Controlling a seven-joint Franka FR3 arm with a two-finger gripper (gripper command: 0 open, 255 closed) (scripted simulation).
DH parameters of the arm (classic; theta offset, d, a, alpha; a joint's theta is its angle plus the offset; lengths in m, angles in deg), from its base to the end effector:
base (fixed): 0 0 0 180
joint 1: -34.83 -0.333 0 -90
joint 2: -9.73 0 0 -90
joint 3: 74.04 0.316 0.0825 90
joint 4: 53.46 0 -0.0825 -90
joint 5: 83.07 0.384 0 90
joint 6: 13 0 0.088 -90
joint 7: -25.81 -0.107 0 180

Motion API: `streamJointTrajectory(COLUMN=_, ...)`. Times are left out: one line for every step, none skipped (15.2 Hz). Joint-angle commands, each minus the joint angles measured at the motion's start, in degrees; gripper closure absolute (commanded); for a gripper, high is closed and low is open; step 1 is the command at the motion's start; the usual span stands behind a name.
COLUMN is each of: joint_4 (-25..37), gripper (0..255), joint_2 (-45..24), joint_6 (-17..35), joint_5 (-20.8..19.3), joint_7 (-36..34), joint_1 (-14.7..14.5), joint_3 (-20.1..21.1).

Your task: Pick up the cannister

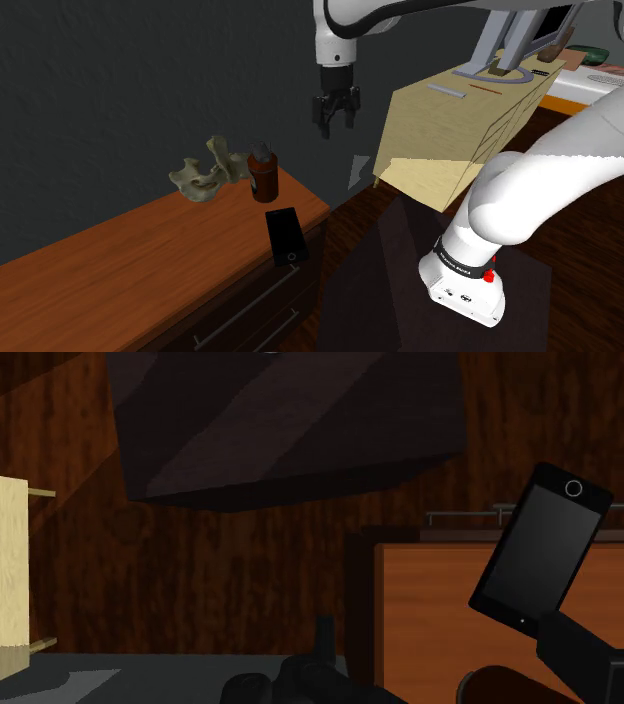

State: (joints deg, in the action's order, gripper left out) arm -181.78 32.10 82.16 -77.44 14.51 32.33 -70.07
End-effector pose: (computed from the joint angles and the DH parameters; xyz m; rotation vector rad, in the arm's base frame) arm 0.4107 0.0588 0.5086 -3.0809 0.1698 0.3053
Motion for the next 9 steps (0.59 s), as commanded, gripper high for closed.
streamJointTrajectory(joint_4=3.06, gripper=0, joint_2=-4.55, joint_6=1.12, joint_5=0.62, joint_7=-2.96, joint_1=-0.28, joint_3=1.26)
streamJointTrajectory(joint_4=4.85, gripper=0, joint_2=-6.88, joint_6=1.47, joint_5=0.78, joint_7=-4.30, joint_1=-0.38, joint_3=1.76)
streamJointTrajectory(joint_4=6.71, gripper=0, joint_2=-9.22, joint_6=1.75, joint_5=0.89, joint_7=-5.63, joint_1=-0.48, joint_3=2.23)
streamJointTrajectory(joint_4=8.64, gripper=0, joint_2=-11.57, joint_6=1.98, joint_5=0.96, joint_7=-6.96, joint_1=-0.60, joint_3=2.66)
streamJointTrajectory(joint_4=10.66, gripper=0, joint_2=-13.94, joint_6=2.13, joint_5=0.98, joint_7=-8.28, joint_1=-0.72, joint_3=3.05)
streamJointTrajectory(joint_4=12.76, gripper=0, joint_2=-16.32, joint_6=2.22, joint_5=0.96, joint_7=-9.58, joint_1=-0.86, joint_3=3.40)
streamJointTrajectory(joint_4=14.95, gripper=0, joint_2=-18.72, joint_6=2.24, joint_5=0.91, joint_7=-10.88, joint_1=-1.02, joint_3=3.70)
streamJointTrajectory(joint_4=17.22, gripper=0, joint_2=-21.14, joint_6=2.19, joint_5=0.82, joint_7=-12.16, joint_1=-1.20, joint_3=3.97)
streamJointTrajectory(joint_4=19.58, gripper=0, joint_2=-23.58, joint_6=2.07, joint_5=0.71, joint_7=-13.42, joint_1=-1.40, joint_3=4.18)
